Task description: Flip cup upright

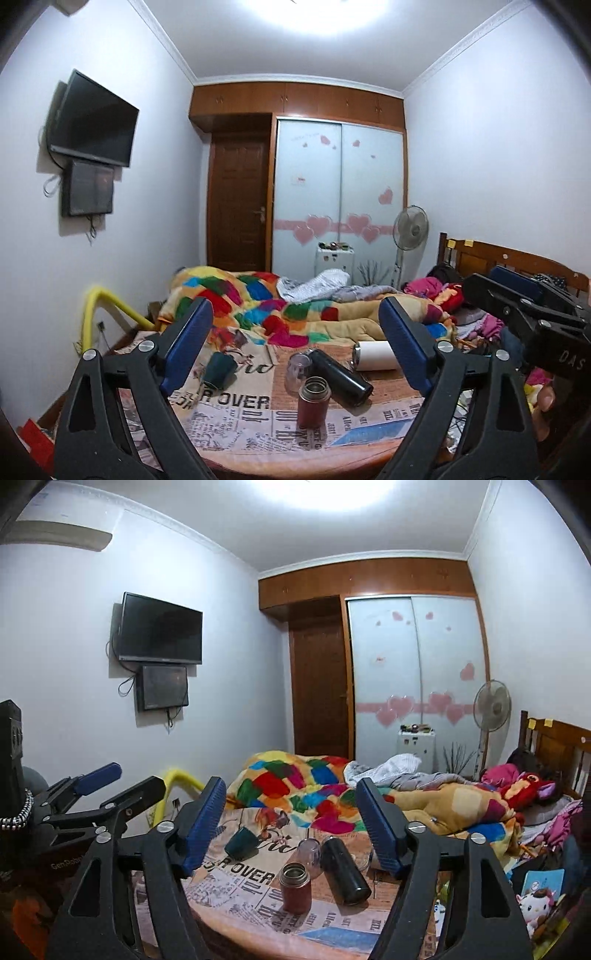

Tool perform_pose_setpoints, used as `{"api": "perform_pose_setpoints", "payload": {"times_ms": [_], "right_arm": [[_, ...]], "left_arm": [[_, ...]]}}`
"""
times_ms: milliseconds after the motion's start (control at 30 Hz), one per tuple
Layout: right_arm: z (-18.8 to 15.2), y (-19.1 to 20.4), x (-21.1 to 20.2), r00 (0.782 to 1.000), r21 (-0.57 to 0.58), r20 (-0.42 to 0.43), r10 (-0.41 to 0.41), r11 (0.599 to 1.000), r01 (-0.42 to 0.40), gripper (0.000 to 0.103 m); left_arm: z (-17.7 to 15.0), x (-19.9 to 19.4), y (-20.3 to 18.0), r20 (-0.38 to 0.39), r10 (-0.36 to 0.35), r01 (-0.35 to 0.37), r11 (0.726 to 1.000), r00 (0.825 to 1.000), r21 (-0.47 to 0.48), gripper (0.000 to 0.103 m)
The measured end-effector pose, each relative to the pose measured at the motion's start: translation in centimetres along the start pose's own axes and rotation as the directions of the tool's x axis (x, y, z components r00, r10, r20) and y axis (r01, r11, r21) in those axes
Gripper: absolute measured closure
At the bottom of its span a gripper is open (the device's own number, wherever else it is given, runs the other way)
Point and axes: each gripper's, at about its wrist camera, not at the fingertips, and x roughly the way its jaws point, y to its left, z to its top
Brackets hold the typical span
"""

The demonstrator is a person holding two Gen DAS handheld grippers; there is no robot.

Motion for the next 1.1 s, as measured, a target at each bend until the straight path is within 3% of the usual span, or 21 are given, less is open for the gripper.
{"api": "perform_pose_setpoints", "payload": {"times_ms": [100,267,1100], "right_arm": [[-0.5,0.2,-0.2,1.0,-0.003,0.002,-0.018,1.0,0.018,0.019],[-1.1,0.2,-0.4,0.999,0.003,-0.004,-0.047,0.999,0.047,0.001],[-1.8,0.0,-2.3,0.997,-0.017,-0.041,-0.07,0.997,0.069,0.0]], "left_arm": [[-0.6,-0.9,-0.3,0.014,0.031,-0.031,1.0,0.999,0.004,0.001],[-1.2,-1.6,-0.4,0.009,0.059,-0.059,0.998,0.998,0.005,0.0],[-1.9,-1.6,-0.9,-0.018,0.063,-0.062,0.998,0.998,0.018,0.0]]}}
